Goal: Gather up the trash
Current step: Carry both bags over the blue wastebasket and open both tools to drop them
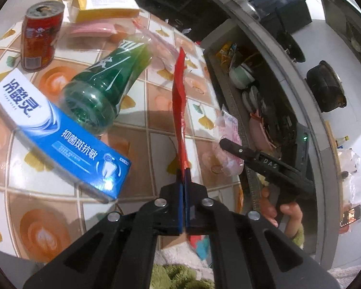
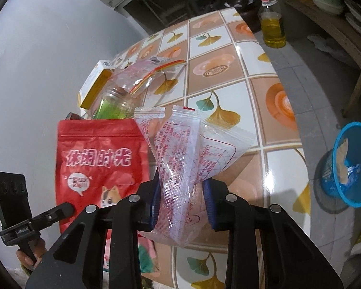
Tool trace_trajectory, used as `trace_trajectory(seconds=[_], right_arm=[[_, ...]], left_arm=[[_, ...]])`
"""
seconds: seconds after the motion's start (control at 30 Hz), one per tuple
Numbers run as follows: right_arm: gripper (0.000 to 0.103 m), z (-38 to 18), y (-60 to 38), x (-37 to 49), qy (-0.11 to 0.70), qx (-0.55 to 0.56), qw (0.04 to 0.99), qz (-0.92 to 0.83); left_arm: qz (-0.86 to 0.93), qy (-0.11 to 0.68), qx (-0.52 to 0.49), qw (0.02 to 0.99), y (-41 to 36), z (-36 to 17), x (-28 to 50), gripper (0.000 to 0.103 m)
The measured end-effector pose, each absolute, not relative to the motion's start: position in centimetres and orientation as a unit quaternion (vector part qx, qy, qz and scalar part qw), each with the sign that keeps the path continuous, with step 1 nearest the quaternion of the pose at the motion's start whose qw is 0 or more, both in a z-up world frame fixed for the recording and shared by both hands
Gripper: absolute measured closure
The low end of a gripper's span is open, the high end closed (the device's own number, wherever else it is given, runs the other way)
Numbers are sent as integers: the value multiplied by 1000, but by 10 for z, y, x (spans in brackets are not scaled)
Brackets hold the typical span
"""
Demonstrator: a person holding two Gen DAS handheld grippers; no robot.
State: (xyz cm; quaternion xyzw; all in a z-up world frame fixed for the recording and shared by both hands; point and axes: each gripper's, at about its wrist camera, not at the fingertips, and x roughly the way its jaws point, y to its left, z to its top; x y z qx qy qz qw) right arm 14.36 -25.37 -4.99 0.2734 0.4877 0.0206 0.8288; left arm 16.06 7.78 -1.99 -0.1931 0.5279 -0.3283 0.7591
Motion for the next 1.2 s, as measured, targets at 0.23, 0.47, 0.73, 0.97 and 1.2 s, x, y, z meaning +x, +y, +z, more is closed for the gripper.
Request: trace_trajectory(seconds=[0.23, 0.47, 0.73, 0.97, 1.2], right_arm=[[75, -30, -274, 112, 454, 292, 842, -2], [75, -15, -314, 64, 410, 317, 853, -64], [75, -28, -380, -8, 365, 380, 833, -167], [74, -76, -435, -56, 346, 450, 785, -248], [74, -148, -480, -74, 362, 505, 725, -296]], left_arm=[[-379, 492, -196, 759, 62, 14, 154, 103], [-434, 480, -158, 746, 4, 38, 164, 103], [-499, 491, -108, 706, -110, 46, 192, 103], [-523, 564, -64, 636, -250, 10, 205, 103], [-495, 652, 4, 573, -370, -64, 200, 103]])
